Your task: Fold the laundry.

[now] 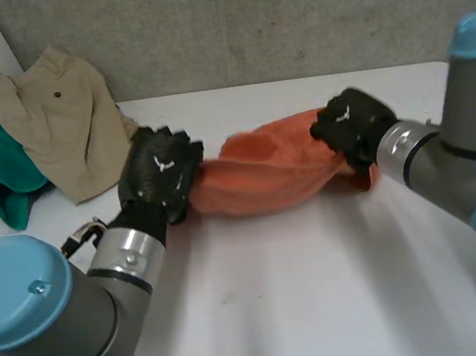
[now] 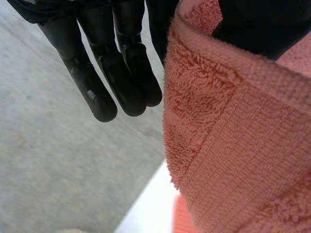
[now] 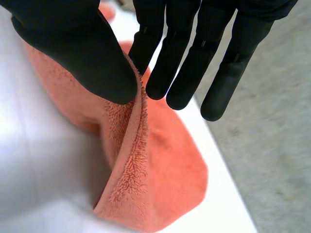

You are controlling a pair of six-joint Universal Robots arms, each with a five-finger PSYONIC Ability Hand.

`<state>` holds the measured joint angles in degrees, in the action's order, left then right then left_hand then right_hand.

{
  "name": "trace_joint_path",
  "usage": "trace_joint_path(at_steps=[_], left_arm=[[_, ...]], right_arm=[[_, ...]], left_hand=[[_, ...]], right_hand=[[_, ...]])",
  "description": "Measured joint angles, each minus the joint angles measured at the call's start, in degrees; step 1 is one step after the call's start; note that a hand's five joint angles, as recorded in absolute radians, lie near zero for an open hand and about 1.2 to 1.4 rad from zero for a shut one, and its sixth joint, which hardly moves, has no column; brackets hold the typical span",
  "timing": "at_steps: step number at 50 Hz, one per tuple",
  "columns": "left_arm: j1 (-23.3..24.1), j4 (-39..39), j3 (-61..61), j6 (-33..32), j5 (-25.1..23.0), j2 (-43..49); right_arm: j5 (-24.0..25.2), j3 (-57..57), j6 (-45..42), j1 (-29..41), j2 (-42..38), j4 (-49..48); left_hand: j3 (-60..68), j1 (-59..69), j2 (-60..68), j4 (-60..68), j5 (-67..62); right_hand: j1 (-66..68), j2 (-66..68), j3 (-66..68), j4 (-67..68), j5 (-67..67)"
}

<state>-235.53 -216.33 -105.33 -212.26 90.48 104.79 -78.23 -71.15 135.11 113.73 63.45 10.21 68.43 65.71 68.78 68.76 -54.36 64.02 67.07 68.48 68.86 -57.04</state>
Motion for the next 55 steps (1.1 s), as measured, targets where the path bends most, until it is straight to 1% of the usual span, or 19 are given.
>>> trace_joint_path(at_steps=[5,7,9,10,12,13,15,19,23,28,29,34,37,41,44,49,53,55], left_arm=[[0.31,2.51,1.35,0.08,0.17,0.96],[0.32,3.32,2.21,0.13,0.32,1.04],[0.37,3.9,2.91,0.16,0.52,0.85],[0.41,4.38,3.42,0.18,0.72,0.57],[0.54,5.4,4.48,0.25,1.14,-0.42],[0.61,5.93,4.97,0.31,1.33,-0.98],[0.78,6.91,5.94,0.53,1.6,-2.02],[1.13,9.08,8.66,1.76,1.97,-4.1],[1.34,11.1,11.74,3.2,2.04,-4.95],[1.51,13.41,15.21,4.36,2.02,-4.99],[1.66,14.13,16.41,4.75,2.01,-4.92],[2.79,15.31,19.12,5.8,2.02,-4.81],[4.09,15.66,20.65,6.32,2.05,-4.89],[5.61,16.24,22.27,6.56,2.09,-5.21],[6.48,16.86,23.22,6.6,2.12,-5.66],[7.38,17.55,23.99,6.61,2.15,-6.6],[8.06,17.86,24.19,6.61,2.18,-8.23],[8.38,17.93,24.18,6.63,2.2,-9.39]], right_arm=[[-0.34,0.65,-0.5,0.23,-4.76,-3.0],[-0.49,0.51,0.66,0.27,-5.95,-5.4],[-0.65,0.01,2.79,0.18,-6.47,-7.69],[-0.75,-0.5,4.8,0.05,-6.52,-9.24],[-0.99,-1.68,9.73,-0.58,-5.67,-11.76],[-1.08,-2.29,12.3,-1.02,-4.9,-12.66],[-1.23,-3.41,17.25,-2.1,-2.92,-13.84],[-1.45,-6.03,28.17,-5.45,2.52,-14.23],[-1.47,-9.84,37.23,-10.2,7.53,-11.26],[-1.08,-15.47,42.7,-15.1,10.98,-7.58],[-0.83,-18.3,43.99,-16.6,11.73,-6.75],[-0.57,-25.1,47.3,-18.47,12.24,-8.43],[-0.59,-28.18,50.76,-18.55,11.56,-11.92],[-0.65,-28.96,54.89,-18.12,9.28,-15.26],[-0.89,-27.57,57.71,-16.98,5.95,-17.04],[-2.03,-23.89,59.51,-13.79,1.2,-18.6],[-5.31,-18.76,59.94,-10.2,-4.01,-19.71],[-7.91,-15.65,59.9,-8.82,-6.92,-19.93]], left_hand=[[0.0,0.0,0.0,0.0,0.0],[0.0,0.0,0.0,0.0,0.0],[0.0,0.0,0.0,0.0,0.0],[0.0,0.0,0.0,0.0,0.0],[0.0,0.0,0.0,0.0,0.0],[0.0,0.0,0.0,0.0,0.0],[0.0,0.0,0.0,0.0,0.0],[0.0,0.0,0.0,0.0,0.0],[0.0,0.0,0.0,0.0,0.0],[0.0,0.0,0.0,0.0,0.0],[0.0,0.0,0.0,0.0,0.0],[0.0,0.0,0.0,0.0,0.0],[0.0,0.0,0.0,0.0,0.0],[0.0,0.0,0.0,0.0,0.0],[0.0,0.0,0.0,0.0,0.0],[0.0,0.0,0.0,0.0,0.0],[0.0,0.0,0.0,0.0,0.0],[0.0,0.0,0.0,0.0,0.0]], right_hand=[[0.0,0.0,0.0,0.0,0.0],[-1.64,-4.27,-5.04,-5.26,3.96],[-16.53,-18.81,-19.29,-19.44,18.43],[-26.03,-29.53,-29.82,-30.11,29.44],[-37.78,-41.38,-41.87,-42.27,41.35],[-41.72,-45.37,-46.12,-46.6,45.83],[-44.15,-47.28,-48.95,-49.73,49.13],[-44.19,-47.28,-49.62,-50.28,49.9],[-44.19,-47.28,-49.62,-50.28,49.89],[-44.19,-47.28,-49.62,-50.28,49.87],[-44.19,-47.28,-49.62,-50.28,49.86],[-44.19,-47.28,-49.62,-50.28,49.86],[-44.19,-47.28,-49.62,-50.28,49.79],[-44.19,-47.28,-49.62,-50.28,49.55],[-44.18,-47.28,-49.6,-50.22,49.12],[-44.18,-47.27,-49.52,-50.17,48.1],[-44.0,-47.16,-49.5,-50.16,47.27],[-44.0,-47.16,-49.5,-50.15,46.86]])
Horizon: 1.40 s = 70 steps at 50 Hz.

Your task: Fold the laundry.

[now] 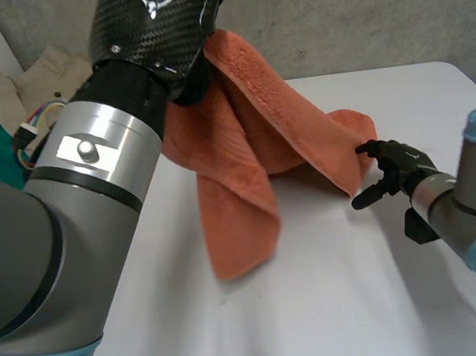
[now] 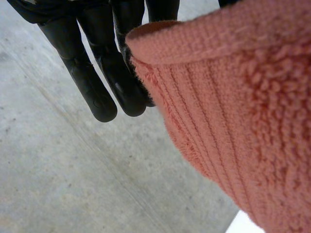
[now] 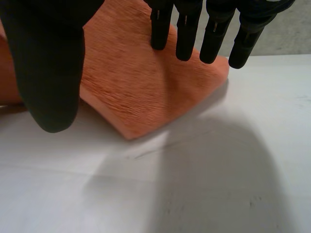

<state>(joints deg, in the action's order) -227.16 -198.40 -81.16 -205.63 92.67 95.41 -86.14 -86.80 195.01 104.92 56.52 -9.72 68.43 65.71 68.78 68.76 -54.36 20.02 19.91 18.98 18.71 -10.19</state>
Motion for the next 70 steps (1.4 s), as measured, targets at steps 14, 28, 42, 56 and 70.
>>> trace_joint_path(at_steps=[14,28,42,56,70], left_arm=[[2.17,0.13,-0.09,0.07,1.52,-5.76],[2.34,0.12,-0.05,0.05,1.74,-6.64],[2.08,0.15,-0.23,-0.09,2.09,-8.1],[-12.58,3.32,-7.25,-1.33,1.41,-7.54],[-17.88,5.47,-8.57,-1.75,-3.28,12.26]], right_arm=[[-6.18,15.32,0.49,4.68,-13.1,-0.06],[-2.58,17.13,5.14,9.38,-13.38,0.12],[0.57,21.37,3.63,13.33,-14.98,0.75],[1.59,19.99,-49.15,4.14,6.54,23.98],[1.9,17.51,-69.43,-0.8,12.08,44.13]], left_hand=[[0.0,0.0,0.0,0.0,0.0],[0.0,0.0,0.0,0.01,0.0],[0.0,0.0,0.0,0.18,0.0],[0.13,0.0,0.08,0.2,0.0],[0.13,0.0,0.08,0.2,0.0]], right_hand=[[2.7,0.0,4.01,4.41,-3.67],[2.68,0.0,3.9,4.31,-3.0],[40.7,46.07,48.91,49.54,-43.69],[40.7,46.07,49.15,50.0,-43.69],[40.7,46.07,49.29,50.04,-43.69]])
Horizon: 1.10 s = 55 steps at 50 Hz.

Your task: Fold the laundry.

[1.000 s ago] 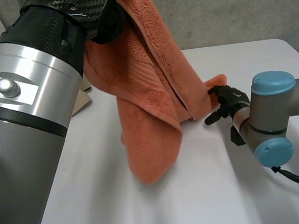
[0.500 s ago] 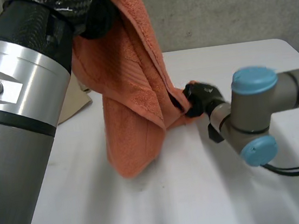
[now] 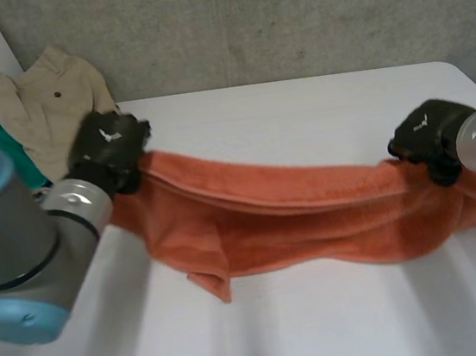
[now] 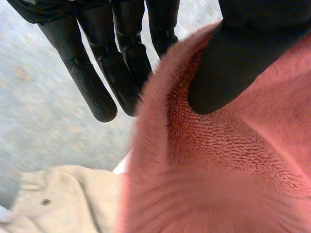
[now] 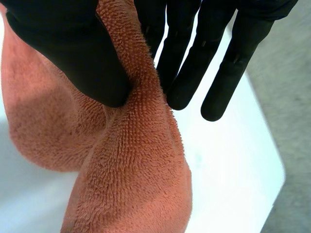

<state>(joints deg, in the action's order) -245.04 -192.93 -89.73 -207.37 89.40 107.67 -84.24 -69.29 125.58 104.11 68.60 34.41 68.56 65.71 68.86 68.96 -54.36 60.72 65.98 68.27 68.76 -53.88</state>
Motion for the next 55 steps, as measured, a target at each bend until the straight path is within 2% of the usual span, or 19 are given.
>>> trace_joint_path(at_steps=[4,6,10,16,20,23,27,30,34,42,47,52,55], left_arm=[[0.25,0.09,5.75,-1.41,0.0,7.18],[0.32,-0.07,12.34,-3.67,0.18,12.13],[0.46,-1.46,22.64,-7.82,0.32,16.19],[0.66,-15.32,37.14,-12.83,0.34,16.77],[0.95,-23.24,36.85,-12.49,0.32,14.4],[1.15,-24.74,33.39,-11.69,0.28,12.68],[1.4,-23.9,25.98,-10.54,0.27,11.01],[1.58,-22.41,18.34,-9.95,0.3,10.55],[2.04,-21.41,10.82,-9.57,0.33,10.67],[4.7,-20.99,-1.24,-8.78,0.42,11.58],[5.58,-20.99,-4.94,-8.55,0.51,10.99],[5.73,-20.5,-6.88,-8.07,0.59,7.97],[5.7,-19.97,-7.28,-7.43,0.6,6.07]], right_arm=[[-0.4,2.48,-2.09,-0.53,-4.62,-1.57],[-1.2,6.99,-2.21,-0.6,-8.56,-5.21],[-3.18,15.32,0.25,-0.4,-12.31,-14.17],[-5.32,22.79,8.55,0.17,-10.6,-40.7],[-4.42,20.68,11.34,0.32,-7.34,-48.3],[-3.12,18.79,12.01,0.25,-6.12,-46.4],[-1.36,16.73,12.15,0.16,-5.83,-38.19],[-0.3,15.47,11.89,0.19,-7.37,-29.45],[0.45,14.12,11.65,0.22,-10.64,-22.49],[1.09,9.18,10.37,0.15,-18.54,-17.32],[1.2,6.8,9.67,-0.24,-19.76,-17.13],[1.52,5.41,10.86,-0.97,-17.76,-17.69],[2.07,4.46,13.05,-1.87,-15.36,-18.18]], left_hand=[[0.0,0.0,0.0,0.0,0.0],[0.0,0.0,0.0,0.01,0.0],[0.02,0.0,0.01,0.02,0.0],[0.05,0.0,0.03,0.04,0.0],[0.05,0.0,0.03,0.04,0.0],[0.05,0.0,0.03,0.04,0.0],[0.05,0.0,0.03,0.04,0.0],[0.05,0.0,0.03,0.04,0.0],[0.05,0.0,0.03,0.04,0.0],[0.05,0.0,0.03,0.05,0.0],[0.05,0.0,0.03,0.04,0.0],[0.05,0.0,0.03,0.04,0.0],[0.05,0.0,0.03,0.04,0.0]], right_hand=[[0.0,0.0,-0.01,0.0,0.0],[0.0,0.0,-0.01,0.0,0.0],[0.0,0.0,0.01,0.02,-0.27],[0.0,0.0,0.01,0.03,-1.15],[0.0,0.0,0.01,0.03,-1.41],[0.0,0.0,0.01,0.03,-1.65],[0.0,0.55,0.03,0.04,-1.65],[0.0,0.55,0.22,0.12,-1.65],[0.0,0.55,0.22,0.16,-1.65],[0.0,0.55,0.22,0.16,-1.65],[0.0,0.3,-0.5,-0.71,-1.53],[-20.45,-26.24,-27.9,-28.46,24.54],[-29.87,-35.72,-37.64,-38.25,34.64]])
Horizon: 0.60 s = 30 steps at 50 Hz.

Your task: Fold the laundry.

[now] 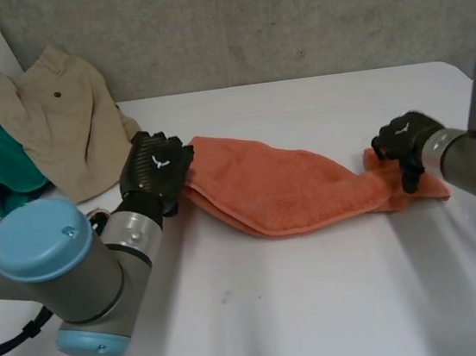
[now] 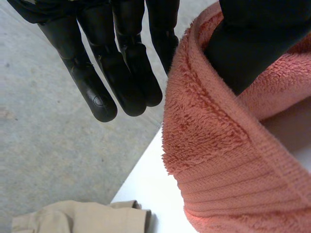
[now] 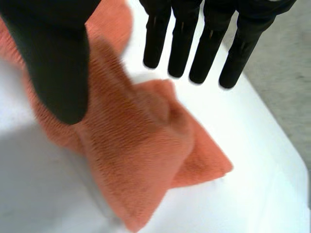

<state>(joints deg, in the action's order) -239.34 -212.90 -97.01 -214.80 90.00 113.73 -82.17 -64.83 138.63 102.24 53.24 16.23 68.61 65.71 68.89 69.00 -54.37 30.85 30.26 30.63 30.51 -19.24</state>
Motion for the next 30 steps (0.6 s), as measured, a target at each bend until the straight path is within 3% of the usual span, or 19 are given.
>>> trace_joint_path(at_steps=[16,23,30], left_arm=[[-0.25,5.21,0.12,8.97,-0.05,-6.33],[-0.26,5.92,-0.08,9.62,-0.06,-6.23],[-0.32,6.2,-0.37,9.53,-0.08,-6.09]], right_arm=[[8.08,-13.01,22.97,-12.62,14.77,-0.07],[13.39,-20.98,24.39,-17.86,17.32,-3.4],[17.23,-28.02,23.76,-19.03,16.36,-13.99]], left_hand=[[0.0,0.0,0.0,0.0,0.0],[0.0,0.0,0.0,0.0,0.0],[0.0,0.0,0.0,0.0,0.0]], right_hand=[[-1.79,-2.17,-2.39,-2.6,2.66],[-1.79,-2.17,-2.39,-2.6,2.55],[-1.79,-2.17,-2.4,-2.6,2.08]])
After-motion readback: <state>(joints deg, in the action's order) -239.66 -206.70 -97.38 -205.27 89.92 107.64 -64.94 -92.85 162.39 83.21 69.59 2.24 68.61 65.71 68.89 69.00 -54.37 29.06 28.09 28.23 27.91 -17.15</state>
